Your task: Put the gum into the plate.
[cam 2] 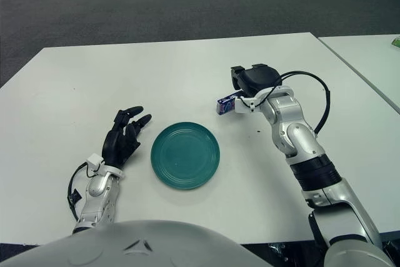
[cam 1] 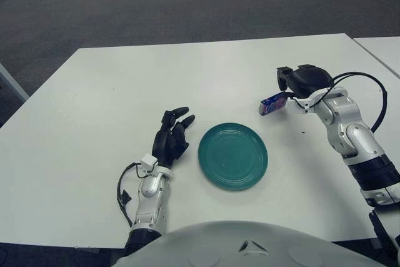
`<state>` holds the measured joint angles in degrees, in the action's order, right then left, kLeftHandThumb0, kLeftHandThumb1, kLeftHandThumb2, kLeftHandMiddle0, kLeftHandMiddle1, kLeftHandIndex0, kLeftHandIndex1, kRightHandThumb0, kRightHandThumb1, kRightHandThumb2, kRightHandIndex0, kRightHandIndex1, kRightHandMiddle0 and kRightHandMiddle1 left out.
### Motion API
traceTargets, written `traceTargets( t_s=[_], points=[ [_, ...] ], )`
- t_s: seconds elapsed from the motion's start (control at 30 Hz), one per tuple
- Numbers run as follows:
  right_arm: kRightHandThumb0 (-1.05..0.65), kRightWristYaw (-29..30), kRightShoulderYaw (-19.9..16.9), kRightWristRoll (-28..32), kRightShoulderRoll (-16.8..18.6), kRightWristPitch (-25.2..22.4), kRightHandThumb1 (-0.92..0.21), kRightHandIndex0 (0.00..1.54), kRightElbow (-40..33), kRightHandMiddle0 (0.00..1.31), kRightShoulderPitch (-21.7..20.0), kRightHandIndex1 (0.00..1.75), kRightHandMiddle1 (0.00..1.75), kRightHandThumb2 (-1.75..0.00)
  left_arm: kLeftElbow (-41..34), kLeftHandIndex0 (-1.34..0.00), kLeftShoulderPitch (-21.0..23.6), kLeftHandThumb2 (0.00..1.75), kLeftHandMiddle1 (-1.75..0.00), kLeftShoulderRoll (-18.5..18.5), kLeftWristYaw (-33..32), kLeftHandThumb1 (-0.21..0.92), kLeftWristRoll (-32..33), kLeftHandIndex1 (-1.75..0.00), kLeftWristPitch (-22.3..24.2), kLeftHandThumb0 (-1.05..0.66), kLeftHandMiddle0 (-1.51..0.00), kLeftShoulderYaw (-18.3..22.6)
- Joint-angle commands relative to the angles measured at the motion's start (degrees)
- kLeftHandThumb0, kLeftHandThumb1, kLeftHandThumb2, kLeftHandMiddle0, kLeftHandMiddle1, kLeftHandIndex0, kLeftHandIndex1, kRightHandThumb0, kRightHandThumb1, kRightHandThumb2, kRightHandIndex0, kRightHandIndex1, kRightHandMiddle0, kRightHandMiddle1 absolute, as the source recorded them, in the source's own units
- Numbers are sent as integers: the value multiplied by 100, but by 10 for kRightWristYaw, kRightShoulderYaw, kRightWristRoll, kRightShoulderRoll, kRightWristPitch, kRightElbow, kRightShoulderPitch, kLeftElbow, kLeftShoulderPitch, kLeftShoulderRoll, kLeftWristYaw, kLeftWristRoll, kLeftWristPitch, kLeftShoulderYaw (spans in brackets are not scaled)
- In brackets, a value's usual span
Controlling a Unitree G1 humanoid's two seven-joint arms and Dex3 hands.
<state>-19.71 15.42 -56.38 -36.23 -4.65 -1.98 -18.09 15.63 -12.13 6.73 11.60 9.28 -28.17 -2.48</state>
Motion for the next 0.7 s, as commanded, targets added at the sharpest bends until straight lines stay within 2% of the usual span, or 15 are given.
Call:
traceTargets(
  t_s=[0.0, 0.1, 0.2, 0.33, 0.67],
  points=[
    [-36, 16, -1, 12, 1, 7, -92, 33, 30, 21, -10, 41, 173, -49, 54, -14, -29, 86, -56, 18, -1, 92, 11, -108, 3, -90, -40, 3],
    [-36, 19, 1, 14, 1, 8, -92, 33, 38, 21, -12, 42, 172, -49, 54, -15, -29, 86, -56, 17, -1, 92, 9, -108, 2, -90, -40, 3],
    [-58, 24, 3, 16, 2, 10, -92, 32, 51, 10, -17, 45, 146, -41, 52, -15, -31, 86, -55, 14, 0, 92, 8, -108, 2, -91, -40, 3],
    [-68, 23, 7, 18, 3, 12, -92, 30, 72, 5, -27, 46, 133, -39, 47, -15, -33, 87, -55, 11, 3, 92, 9, -108, 3, -92, -40, 2],
    [-74, 12, 17, 21, 2, 12, -92, 26, 96, 0, -42, 44, 129, -42, 50, -13, -34, 86, -54, 9, 8, 92, 11, -108, -1, -91, -39, 4]
  ],
)
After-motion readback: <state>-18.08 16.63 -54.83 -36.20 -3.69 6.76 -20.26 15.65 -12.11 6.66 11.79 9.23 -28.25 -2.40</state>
